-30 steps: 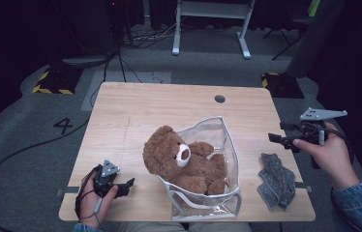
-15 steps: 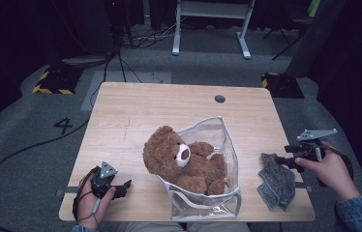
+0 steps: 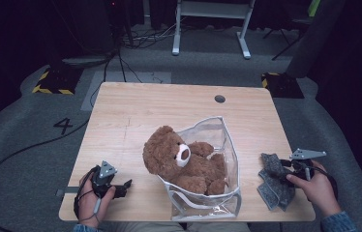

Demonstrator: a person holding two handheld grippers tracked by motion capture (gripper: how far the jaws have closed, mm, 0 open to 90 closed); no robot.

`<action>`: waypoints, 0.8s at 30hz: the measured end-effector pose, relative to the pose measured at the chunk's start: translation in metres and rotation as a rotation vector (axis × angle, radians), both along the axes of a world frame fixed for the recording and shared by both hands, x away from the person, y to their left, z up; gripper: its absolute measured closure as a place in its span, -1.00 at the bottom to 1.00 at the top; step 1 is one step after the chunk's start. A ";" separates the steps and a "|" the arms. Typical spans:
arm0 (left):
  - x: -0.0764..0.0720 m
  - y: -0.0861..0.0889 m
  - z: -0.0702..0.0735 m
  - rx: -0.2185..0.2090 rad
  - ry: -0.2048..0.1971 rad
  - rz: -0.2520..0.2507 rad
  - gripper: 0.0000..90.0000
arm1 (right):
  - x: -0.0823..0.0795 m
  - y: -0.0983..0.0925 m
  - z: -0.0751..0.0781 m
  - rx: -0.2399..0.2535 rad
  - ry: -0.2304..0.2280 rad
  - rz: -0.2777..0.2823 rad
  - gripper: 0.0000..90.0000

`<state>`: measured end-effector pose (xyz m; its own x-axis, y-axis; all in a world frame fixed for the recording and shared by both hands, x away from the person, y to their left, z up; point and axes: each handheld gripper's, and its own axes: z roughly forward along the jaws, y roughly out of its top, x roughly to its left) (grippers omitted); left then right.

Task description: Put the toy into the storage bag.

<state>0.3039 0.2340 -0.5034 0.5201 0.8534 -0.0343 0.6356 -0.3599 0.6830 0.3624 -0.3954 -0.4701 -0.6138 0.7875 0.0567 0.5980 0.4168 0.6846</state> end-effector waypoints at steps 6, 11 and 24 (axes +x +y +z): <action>0.000 0.000 0.000 0.000 -0.002 0.000 -0.68 | -0.007 -0.001 -0.022 0.043 -0.078 -0.033 -0.54; 0.000 0.000 0.000 0.000 -0.002 0.000 -0.68 | -0.011 0.002 -0.033 0.010 -0.107 -0.027 -0.64; 0.000 -0.001 0.000 -0.003 0.000 0.007 -0.68 | -0.012 0.004 -0.034 0.003 -0.115 -0.045 -0.63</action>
